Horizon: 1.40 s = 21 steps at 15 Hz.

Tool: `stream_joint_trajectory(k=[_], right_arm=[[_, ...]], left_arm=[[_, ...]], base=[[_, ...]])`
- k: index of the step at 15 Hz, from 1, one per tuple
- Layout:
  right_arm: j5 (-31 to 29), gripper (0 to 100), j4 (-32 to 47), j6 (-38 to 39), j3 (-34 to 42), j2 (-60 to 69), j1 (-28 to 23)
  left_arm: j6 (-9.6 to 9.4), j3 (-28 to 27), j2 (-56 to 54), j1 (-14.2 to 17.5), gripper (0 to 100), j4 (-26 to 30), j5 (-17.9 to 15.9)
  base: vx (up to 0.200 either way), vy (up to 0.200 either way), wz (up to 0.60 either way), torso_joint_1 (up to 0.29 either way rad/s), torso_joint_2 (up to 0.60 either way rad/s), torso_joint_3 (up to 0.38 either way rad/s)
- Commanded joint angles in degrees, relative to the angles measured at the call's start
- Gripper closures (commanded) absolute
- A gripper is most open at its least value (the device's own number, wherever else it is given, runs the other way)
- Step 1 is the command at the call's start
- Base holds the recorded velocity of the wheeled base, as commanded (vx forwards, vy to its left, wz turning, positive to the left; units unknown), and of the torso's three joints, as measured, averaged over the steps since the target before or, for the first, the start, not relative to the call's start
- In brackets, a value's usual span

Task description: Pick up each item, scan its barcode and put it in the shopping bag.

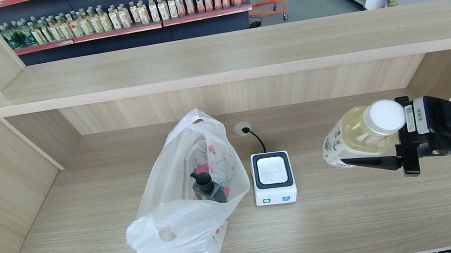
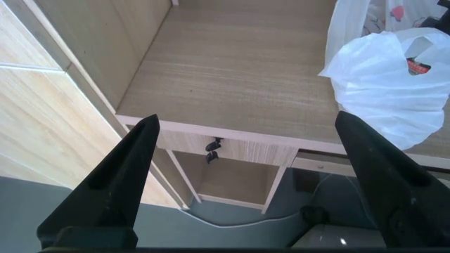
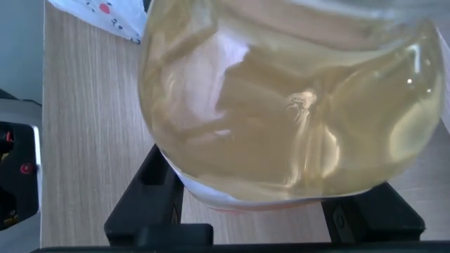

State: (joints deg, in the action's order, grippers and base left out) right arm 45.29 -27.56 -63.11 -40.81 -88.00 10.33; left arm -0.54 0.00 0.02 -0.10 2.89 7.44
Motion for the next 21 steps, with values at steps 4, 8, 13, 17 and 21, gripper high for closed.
stream_joint_trajectory(k=[4,8,13,17,21], right_arm=[[5.5,100,-2.5,-8.2,-0.3,-9.1,1.4],[9.4,100,-2.8,-13.2,-2.6,-14.0,1.4],[12.5,100,-2.8,-17.1,-8.4,-20.3,1.8],[14.5,100,-3.2,-18.4,-11.4,-23.6,2.7],[15.8,100,-5.6,-18.5,-14.5,-27.6,3.8]], left_arm=[[0.01,0.0,0.0,0.0,0,0.0,0.0],[0.01,0.0,0.0,0.0,0,0.0,0.0],[0.01,0.0,0.0,0.0,0,0.0,0.0],[0.01,0.0,0.0,0.0,0,0.0,0.0],[0.01,0.0,0.0,0.0,0,0.0,0.0]], base=[[0.0,0.0,0.0,0.0,0.0,0.0],[0.0,0.0,0.0,0.0,0.0,0.0],[0.0,0.0,0.0,0.0,0.0,0.0],[0.0,0.0,0.0,0.0,0.0,0.0],[0.0,0.0,0.0,0.0,0.0,0.0]])
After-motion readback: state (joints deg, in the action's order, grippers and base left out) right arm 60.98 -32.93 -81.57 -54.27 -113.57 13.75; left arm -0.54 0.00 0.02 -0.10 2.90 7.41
